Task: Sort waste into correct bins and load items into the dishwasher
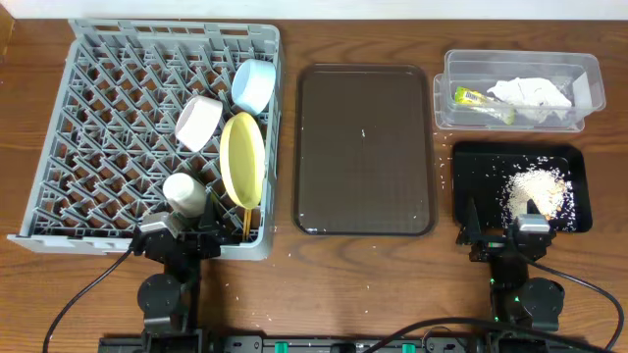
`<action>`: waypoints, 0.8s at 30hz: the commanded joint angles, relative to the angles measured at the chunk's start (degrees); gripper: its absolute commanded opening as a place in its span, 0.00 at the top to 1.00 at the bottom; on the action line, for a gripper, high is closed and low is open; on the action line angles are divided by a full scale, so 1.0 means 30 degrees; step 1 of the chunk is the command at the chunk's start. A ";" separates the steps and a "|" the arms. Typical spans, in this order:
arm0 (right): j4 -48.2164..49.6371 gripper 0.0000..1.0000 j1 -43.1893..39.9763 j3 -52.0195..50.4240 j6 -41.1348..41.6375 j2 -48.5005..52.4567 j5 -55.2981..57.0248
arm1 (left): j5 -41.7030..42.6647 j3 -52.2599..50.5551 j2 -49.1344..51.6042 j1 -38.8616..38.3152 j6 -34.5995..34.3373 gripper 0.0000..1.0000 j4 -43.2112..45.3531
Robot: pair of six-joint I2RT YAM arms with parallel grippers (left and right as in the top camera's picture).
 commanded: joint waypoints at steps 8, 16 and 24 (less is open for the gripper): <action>-0.0080 0.01 0.0211 -0.0036 -0.0342 -0.0131 -0.0095 | 0.0444 -0.0146 -0.0175 -0.0058 0.1464 0.02 -0.0889; -0.0080 0.01 0.0211 -0.0036 -0.0350 -0.0131 -0.0095 | 0.0452 -0.0146 -0.0131 -0.0058 0.1457 0.02 -0.0882; -0.0080 0.01 0.0211 -0.0036 -0.0350 -0.0131 -0.0095 | 0.0452 -0.0146 -0.0131 -0.0058 0.1450 0.02 -0.0882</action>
